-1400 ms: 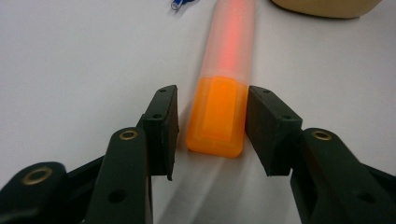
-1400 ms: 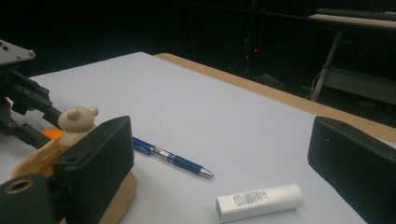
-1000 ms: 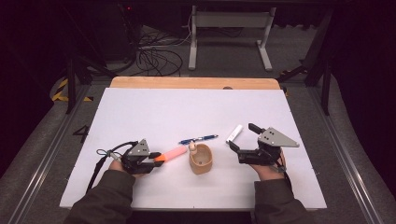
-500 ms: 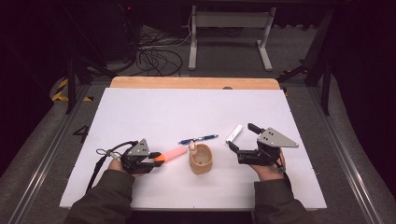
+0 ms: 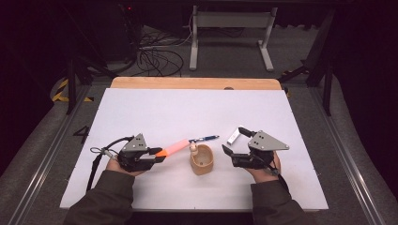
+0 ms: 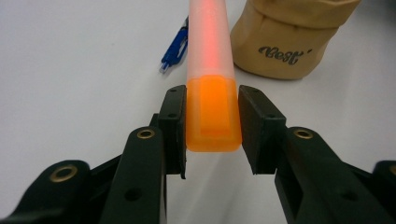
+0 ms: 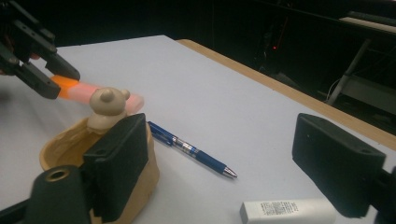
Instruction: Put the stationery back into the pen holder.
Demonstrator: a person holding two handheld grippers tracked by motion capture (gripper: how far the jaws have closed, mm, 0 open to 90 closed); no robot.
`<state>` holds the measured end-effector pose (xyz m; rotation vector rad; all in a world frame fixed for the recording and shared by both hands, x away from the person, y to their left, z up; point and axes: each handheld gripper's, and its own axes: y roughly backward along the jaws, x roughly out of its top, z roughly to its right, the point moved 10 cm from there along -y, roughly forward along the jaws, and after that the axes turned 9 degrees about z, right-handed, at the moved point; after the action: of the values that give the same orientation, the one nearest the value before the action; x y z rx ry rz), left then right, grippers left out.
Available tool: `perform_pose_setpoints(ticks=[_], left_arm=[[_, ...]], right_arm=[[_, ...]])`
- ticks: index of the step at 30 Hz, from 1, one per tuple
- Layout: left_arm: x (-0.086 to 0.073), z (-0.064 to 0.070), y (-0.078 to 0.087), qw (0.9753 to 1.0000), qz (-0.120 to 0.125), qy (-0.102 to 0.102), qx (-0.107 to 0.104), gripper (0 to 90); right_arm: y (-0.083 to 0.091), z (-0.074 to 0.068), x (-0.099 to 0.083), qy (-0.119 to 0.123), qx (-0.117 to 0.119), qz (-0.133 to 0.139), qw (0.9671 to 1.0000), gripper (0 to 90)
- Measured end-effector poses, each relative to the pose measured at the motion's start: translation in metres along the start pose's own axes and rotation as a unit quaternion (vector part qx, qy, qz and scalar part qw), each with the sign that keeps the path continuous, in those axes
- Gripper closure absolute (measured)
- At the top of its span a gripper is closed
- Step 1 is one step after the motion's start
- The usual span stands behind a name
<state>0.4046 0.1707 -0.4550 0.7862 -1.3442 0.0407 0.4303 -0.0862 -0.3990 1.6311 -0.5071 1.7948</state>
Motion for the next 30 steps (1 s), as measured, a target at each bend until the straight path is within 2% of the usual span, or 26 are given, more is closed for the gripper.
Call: perform_pose_setpoints(ticks=[4, 13, 16, 21, 26, 30], left_arm=[[0.008, 0.003, 0.002, 1.0, 0.002, 0.003, 0.0, 64.6], [0.03, 0.007, 0.009, 0.9998, 0.013, 0.007, 0.01, 64.6], [0.039, 0.007, 0.011, 0.9997, 0.018, 0.008, 0.013, 64.6], [0.054, 0.013, 0.011, 0.9998, 0.019, 0.0, 0.003, 64.6], [0.067, 0.021, 0.01, 0.9997, 0.022, 0.0, -0.009, 64.6], [0.072, 0.024, 0.006, 0.9997, 0.019, 0.002, -0.016, 64.6]], right_arm=[[-0.001, -0.005, 0.001, 0.009, 0.004, 0.001, 1.0, 29.1], [-0.005, -0.018, 0.004, 0.054, 0.008, 0.001, 0.9985, 47.0], [-0.006, -0.022, 0.005, 0.073, 0.008, 0.002, 0.9973, 51.9], [-0.009, -0.027, 0.007, 0.112, 0.006, 0.003, 0.9937, 59.1], [-0.011, -0.031, 0.008, 0.135, -0.001, 0.0, 0.9908, 59.4], [-0.011, -0.036, 0.01, 0.147, 0.004, 0.003, 0.9891, 58.7]])
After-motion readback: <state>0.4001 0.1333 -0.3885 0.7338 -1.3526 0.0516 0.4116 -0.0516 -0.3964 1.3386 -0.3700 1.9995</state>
